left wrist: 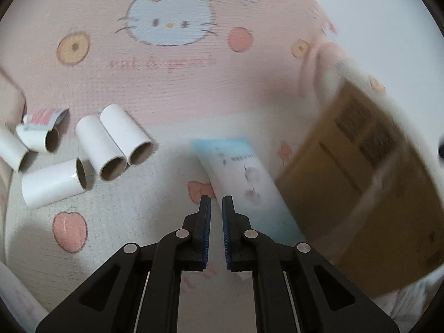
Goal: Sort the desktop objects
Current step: 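Withdraw both grippers from the box toward the loose white tubes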
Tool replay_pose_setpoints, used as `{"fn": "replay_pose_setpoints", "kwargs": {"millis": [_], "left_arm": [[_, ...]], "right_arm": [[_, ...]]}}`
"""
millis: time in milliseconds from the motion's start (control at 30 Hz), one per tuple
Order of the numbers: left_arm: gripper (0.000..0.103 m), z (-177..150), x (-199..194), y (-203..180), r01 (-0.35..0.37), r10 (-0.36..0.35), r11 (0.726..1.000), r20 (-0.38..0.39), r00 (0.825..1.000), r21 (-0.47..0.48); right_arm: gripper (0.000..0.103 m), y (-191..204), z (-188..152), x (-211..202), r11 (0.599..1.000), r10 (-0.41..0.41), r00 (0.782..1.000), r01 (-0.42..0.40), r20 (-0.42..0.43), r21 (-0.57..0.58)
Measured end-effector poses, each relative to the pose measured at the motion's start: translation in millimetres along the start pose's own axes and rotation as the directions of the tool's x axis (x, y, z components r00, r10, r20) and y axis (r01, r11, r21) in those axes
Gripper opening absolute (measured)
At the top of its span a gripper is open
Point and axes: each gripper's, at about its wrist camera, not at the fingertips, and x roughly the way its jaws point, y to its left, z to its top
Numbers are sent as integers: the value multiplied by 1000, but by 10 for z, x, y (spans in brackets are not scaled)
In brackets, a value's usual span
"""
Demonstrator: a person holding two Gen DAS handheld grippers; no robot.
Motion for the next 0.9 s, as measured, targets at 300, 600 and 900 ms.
{"fn": "replay_pose_setpoints", "kwargs": {"millis": [300, 600, 900], "left_arm": [[9, 192, 165, 736, -33, 21, 937, -39, 999, -347], [9, 270, 272, 996, -34, 9, 885, -57, 998, -465], [9, 332, 298, 1544, -14, -24, 763, -50, 998, -646]], "right_arm": [[16, 571, 71, 535, 998, -6, 1000, 6, -3, -60], [16, 728, 183, 1319, 988, 135, 987, -128, -83, 92], [16, 868, 278, 1949, 971, 231, 962, -220, -144, 89]]}}
